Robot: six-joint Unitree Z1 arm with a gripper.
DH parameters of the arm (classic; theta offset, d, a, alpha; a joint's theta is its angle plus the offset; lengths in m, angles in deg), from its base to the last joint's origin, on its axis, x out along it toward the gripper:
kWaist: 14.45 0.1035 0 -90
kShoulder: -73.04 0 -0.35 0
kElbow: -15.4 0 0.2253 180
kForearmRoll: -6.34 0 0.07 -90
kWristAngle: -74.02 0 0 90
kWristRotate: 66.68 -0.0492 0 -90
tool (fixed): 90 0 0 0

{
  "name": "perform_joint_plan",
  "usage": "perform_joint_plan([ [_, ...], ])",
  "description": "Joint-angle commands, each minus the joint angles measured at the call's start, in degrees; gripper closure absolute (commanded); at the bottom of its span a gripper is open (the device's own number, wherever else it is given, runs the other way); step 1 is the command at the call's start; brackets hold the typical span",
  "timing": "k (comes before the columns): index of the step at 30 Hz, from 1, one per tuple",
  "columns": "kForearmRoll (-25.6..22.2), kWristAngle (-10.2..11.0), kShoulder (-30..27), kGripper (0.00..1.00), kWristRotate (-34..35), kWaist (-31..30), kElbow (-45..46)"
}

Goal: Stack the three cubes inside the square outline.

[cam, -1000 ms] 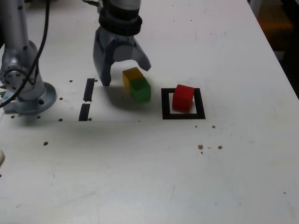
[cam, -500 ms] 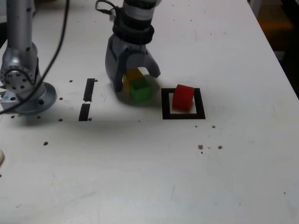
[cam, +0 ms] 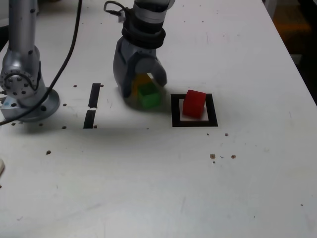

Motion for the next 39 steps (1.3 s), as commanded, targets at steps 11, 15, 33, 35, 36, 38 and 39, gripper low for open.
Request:
perform_joint_plan([
  [11, 0.08, -1.14, 1.38, 0.52, 0.02, 0.4, -0.42],
  [15, 0.34, -0.25, 1.06, 0.57, 0.02, 0.4, -0.24],
  [33, -16.94, 3.0, -2.24, 0.67, -0.43, 0.31, -9.76],
  [35, -17.63, 2.99, -3.71, 0.75, -0.39, 0.31, -10.16],
  [36, -17.63, 2.97, -3.99, 0.76, -0.39, 0.31, -10.16],
  [38, -17.59, 2.9, -5.64, 0.83, -0.34, 0.3, -10.27],
  [39, -17.76, 2.86, -6.25, 0.86, -0.33, 0.26, -10.45],
])
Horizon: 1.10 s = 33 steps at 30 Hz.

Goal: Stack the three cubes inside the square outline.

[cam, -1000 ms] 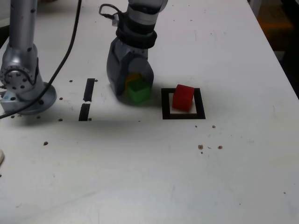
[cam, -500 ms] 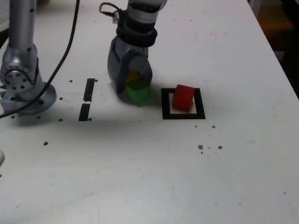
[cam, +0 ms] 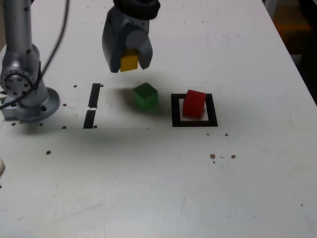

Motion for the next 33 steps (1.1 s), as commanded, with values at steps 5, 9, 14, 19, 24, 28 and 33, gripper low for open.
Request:
perform_joint_plan([
  [5, -3.01, -0.35, -0.5, 0.88, 0.27, -1.94, -3.88],
  [9, -5.11, 0.37, 3.12, 0.88, 0.56, -5.31, -9.87],
  [14, -8.8, 3.27, 8.13, 0.88, -1.05, -9.88, -19.76],
  [19, -10.3, 5.53, 11.95, 0.88, -8.52, -14.15, -28.94],
  [24, -12.63, 5.16, 17.13, 0.88, -16.84, -16.25, -33.86],
  [28, -13.59, 7.54, 19.06, 0.88, -20.55, -17.22, -34.67],
  [33, -13.79, 10.47, 22.26, 0.88, -23.64, -18.6, -34.91],
])
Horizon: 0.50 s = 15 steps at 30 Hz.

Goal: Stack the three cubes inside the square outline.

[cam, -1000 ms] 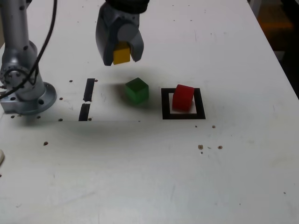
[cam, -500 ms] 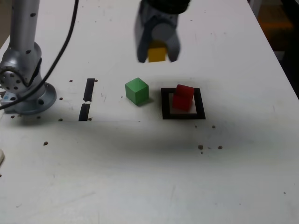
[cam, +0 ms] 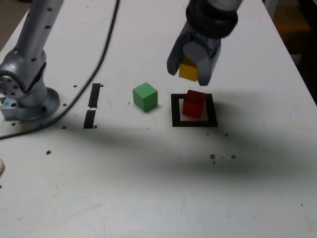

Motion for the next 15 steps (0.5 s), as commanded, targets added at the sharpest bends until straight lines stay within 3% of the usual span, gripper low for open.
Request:
perform_joint_plan([
  [1, -0.22, 0.86, 1.19, 0.88, -0.93, -0.89, -0.2],
  [15, -1.3, -0.19, -0.62, 0.88, 3.94, -5.44, 0.38],
])
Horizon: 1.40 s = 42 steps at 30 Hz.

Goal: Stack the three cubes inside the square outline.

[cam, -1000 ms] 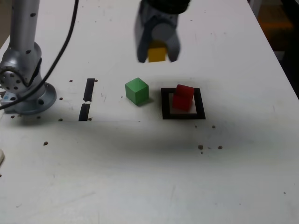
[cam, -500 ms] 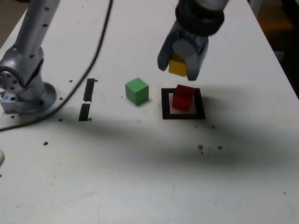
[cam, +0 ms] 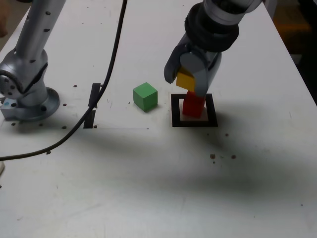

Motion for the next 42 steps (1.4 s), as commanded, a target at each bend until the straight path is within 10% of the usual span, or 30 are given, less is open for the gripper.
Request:
perform_joint_plan([
  [1, 0.61, -0.2, -0.72, 0.88, 1.72, -0.26, 0.84],
  [42, 6.66, -1.74, -0.91, 0.88, 5.16, 0.95, 4.11],
])
